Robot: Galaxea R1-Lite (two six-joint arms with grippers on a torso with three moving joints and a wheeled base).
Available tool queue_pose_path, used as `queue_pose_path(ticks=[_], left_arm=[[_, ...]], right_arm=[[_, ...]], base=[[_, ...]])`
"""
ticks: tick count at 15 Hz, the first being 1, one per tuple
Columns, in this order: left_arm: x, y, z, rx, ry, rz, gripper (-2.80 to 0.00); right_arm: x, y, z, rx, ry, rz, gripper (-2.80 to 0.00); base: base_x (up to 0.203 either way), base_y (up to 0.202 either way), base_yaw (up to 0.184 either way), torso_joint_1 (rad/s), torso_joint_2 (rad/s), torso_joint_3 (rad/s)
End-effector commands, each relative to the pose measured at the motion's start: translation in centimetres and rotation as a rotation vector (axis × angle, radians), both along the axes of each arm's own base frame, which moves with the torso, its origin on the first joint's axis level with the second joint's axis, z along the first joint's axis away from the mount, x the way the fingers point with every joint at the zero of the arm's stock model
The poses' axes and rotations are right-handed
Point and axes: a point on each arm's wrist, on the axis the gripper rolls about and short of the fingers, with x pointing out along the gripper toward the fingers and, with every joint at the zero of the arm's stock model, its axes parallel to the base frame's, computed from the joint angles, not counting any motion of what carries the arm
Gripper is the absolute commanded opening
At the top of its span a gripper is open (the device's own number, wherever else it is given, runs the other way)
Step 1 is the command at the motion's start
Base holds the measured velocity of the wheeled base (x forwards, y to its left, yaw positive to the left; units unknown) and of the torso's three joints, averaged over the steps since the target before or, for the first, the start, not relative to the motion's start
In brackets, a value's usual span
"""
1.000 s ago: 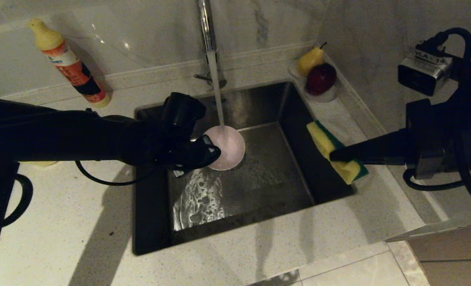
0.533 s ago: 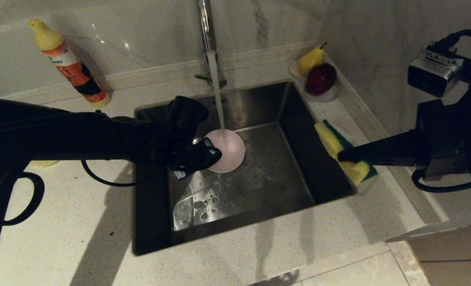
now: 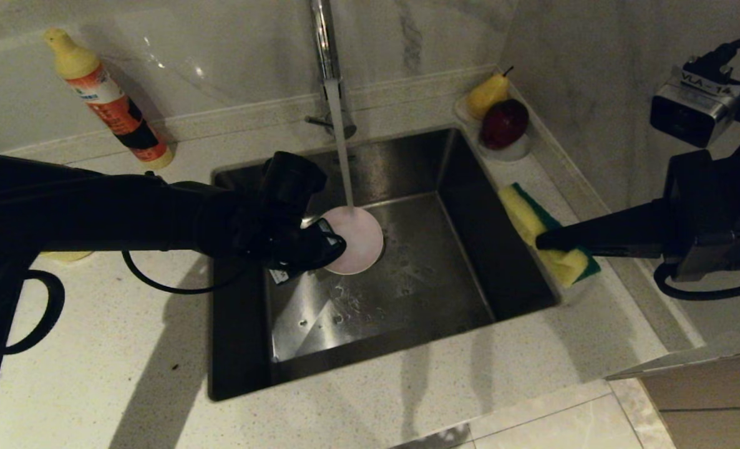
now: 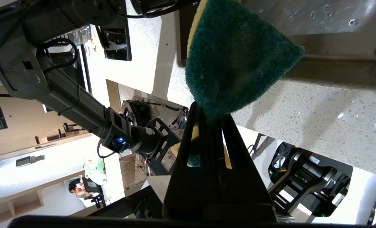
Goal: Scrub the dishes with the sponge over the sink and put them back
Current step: Rinse the bowl
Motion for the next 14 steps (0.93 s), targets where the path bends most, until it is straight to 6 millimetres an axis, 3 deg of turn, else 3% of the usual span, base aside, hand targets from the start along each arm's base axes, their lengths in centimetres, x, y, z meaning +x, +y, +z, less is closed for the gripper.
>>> queue_pose_path(ticks=[1,5,7,11,14], left_arm=[[-0.5,0.3,0.7,-0.006,-0.012,0.004,-2.8],[-1.8,0.9,1.9,0.055,-0.057,-0.003,-2.8],[-2.3,1.7,2.5,0.198,-0.119,0.098,-2.8],[-3.4,3.2,2.2,0.422,-0.292,0.18,-2.8],[-5.1,4.3,3.5,0.528,-0.5,0.196,-2.8]], right_arm=[[0.0,-0.1,-0.1,0.0,0.008,-0.004,-2.8],[0.2,-0.3,-0.5,-0.007,0.019,-0.018,-2.8],[0.1,-0.4,-0.8,-0.013,0.031,-0.019,-2.8],[-0.1,-0.5,-1.3,-0.019,0.044,-0.019,-2.8],[0.1,-0.4,-1.7,-0.028,0.061,-0.016,-2.8]], base=[[0.0,0.0,0.0,0.0,0.0,0.0],[0.0,0.0,0.0,0.0,0.0,0.0],[0.0,0.0,0.0,0.0,0.0,0.0],[0.0,0.0,0.0,0.0,0.0,0.0],[0.0,0.0,0.0,0.0,0.0,0.0]])
